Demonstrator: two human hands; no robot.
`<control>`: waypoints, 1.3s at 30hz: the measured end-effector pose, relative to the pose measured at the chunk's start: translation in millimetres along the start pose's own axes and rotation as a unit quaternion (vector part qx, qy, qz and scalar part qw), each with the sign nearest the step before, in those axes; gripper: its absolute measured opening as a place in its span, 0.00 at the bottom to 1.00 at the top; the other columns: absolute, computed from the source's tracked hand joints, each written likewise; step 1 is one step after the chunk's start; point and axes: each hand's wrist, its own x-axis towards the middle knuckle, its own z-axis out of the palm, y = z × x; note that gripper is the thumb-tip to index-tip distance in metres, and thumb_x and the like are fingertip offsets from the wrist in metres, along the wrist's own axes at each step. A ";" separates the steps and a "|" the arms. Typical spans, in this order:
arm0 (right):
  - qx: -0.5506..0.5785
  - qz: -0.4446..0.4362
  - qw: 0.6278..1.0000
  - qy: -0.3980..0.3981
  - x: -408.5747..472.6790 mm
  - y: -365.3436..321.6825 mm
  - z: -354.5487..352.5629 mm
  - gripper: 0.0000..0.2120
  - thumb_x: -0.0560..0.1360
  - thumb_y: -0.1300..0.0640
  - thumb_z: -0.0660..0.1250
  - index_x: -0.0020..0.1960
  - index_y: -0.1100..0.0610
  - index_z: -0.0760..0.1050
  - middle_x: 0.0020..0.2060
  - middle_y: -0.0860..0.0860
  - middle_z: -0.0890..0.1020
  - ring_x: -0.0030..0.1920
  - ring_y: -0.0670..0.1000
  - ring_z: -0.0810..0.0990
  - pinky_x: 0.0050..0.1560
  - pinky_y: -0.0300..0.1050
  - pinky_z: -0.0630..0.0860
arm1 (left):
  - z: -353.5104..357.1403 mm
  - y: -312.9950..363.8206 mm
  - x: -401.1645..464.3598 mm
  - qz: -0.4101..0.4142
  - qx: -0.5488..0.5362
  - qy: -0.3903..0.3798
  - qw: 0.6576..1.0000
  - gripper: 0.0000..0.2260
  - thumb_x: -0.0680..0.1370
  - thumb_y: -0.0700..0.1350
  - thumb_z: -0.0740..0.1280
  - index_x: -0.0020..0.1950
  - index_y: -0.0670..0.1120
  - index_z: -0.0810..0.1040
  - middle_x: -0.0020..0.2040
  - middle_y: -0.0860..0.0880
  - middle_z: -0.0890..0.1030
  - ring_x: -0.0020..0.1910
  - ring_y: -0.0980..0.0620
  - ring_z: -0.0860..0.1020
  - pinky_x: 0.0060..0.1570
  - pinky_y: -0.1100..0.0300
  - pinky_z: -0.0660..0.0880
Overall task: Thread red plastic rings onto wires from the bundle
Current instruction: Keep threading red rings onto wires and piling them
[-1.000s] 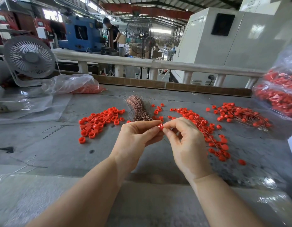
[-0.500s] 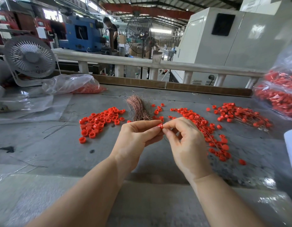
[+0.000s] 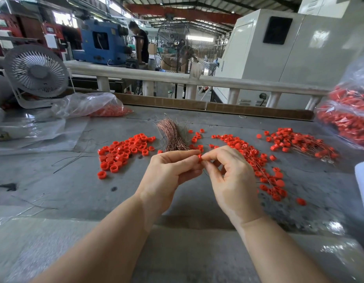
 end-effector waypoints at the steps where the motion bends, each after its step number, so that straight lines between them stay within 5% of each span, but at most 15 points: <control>1: 0.000 0.000 1.000 0.000 0.0 0.1 0.1 0.02 0.70 0.67 0.68 0.40 0.62 0.78 0.36 0.51 0.78 0.38 0.47 0.72 0.41 0.38 0.70 | -0.2 -0.6 0.0 0.002 0.001 0.000 1.000 0.07 0.63 0.38 0.70 0.40 0.43 0.84 0.36 0.43 0.84 0.34 0.53 0.82 0.37 0.64 0.79; 28: 0.036 0.030 0.999 0.002 1.4 -1.5 -0.3 0.02 0.71 0.65 0.69 0.40 0.60 0.78 0.37 0.46 0.77 0.39 0.42 0.72 0.42 0.34 0.69 | 0.2 -2.7 0.1 0.033 -0.018 -0.017 0.999 0.07 0.62 0.38 0.69 0.36 0.45 0.85 0.36 0.46 0.84 0.37 0.53 0.82 0.39 0.64 0.79; 39: 0.033 0.019 0.999 -0.001 1.4 -0.3 -0.4 0.02 0.70 0.65 0.68 0.39 0.61 0.78 0.36 0.49 0.77 0.39 0.47 0.73 0.41 0.37 0.70 | -1.4 -5.2 1.0 0.061 0.019 -0.012 0.998 0.07 0.69 0.33 0.68 0.42 0.43 0.82 0.38 0.46 0.84 0.39 0.53 0.82 0.40 0.64 0.79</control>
